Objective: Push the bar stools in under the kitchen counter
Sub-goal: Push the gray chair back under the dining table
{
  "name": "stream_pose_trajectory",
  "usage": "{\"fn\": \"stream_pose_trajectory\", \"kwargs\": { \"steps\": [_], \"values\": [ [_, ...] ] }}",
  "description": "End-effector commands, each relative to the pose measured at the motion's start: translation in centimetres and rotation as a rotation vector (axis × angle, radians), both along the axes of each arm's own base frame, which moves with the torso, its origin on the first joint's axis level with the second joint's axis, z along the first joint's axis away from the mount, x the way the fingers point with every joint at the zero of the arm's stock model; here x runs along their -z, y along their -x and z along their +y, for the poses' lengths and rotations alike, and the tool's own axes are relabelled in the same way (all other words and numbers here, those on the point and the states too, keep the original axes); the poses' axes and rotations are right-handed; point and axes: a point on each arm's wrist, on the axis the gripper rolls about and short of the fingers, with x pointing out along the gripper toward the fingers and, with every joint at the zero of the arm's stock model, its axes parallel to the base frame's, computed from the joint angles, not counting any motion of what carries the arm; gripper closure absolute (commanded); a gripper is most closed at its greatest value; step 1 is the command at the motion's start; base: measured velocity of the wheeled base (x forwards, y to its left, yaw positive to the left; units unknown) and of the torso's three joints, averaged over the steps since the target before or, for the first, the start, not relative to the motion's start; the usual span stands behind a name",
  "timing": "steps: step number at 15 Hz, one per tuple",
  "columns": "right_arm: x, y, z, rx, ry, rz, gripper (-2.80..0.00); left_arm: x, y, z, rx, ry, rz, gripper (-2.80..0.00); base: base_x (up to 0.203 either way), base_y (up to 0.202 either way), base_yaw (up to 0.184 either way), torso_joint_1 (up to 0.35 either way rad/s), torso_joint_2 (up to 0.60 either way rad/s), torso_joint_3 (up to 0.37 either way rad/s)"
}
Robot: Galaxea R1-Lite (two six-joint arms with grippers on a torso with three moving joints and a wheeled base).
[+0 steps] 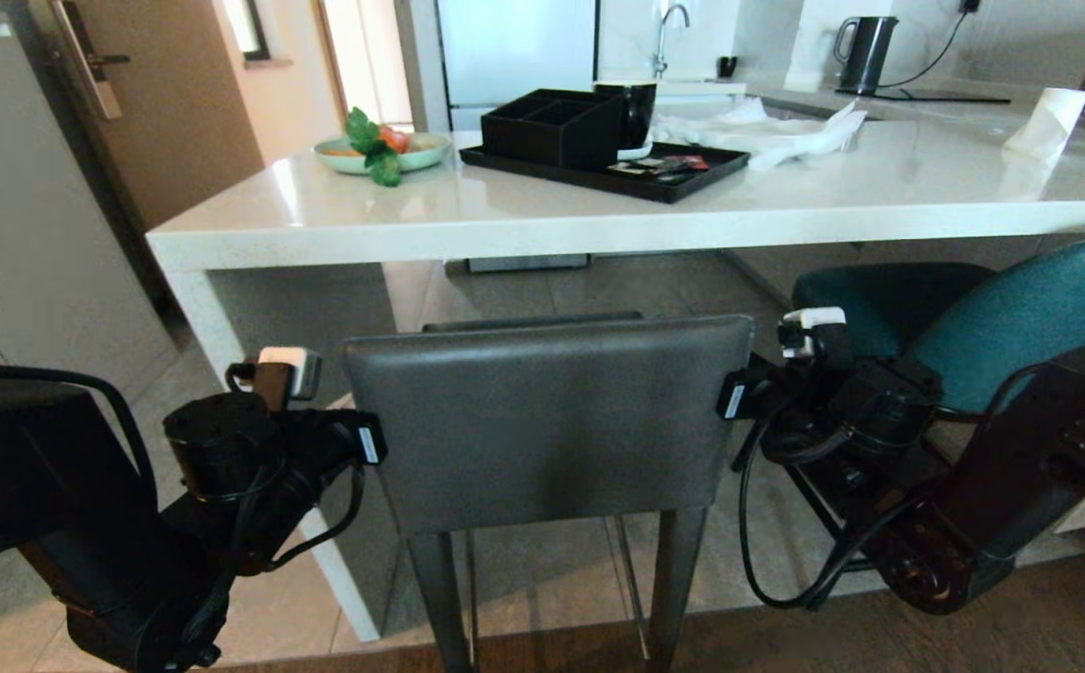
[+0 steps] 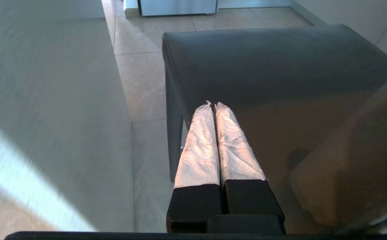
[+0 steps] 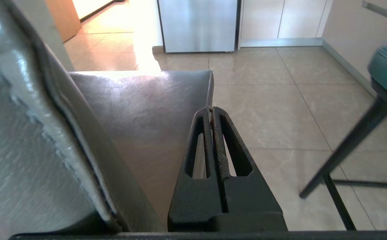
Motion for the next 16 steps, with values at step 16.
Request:
{"fn": "stream_pose_trajectory", "kwargs": {
  "steps": [16],
  "values": [
    [-0.3, 2.4, -0.9, 0.001, 0.0, 0.036, 0.0, -0.6, 3.1, 2.4, -0.039, -0.001, 0.036, 0.0, 0.077, 0.0, 0.001, 0.002, 0.0, 0.0]
  ]
}}
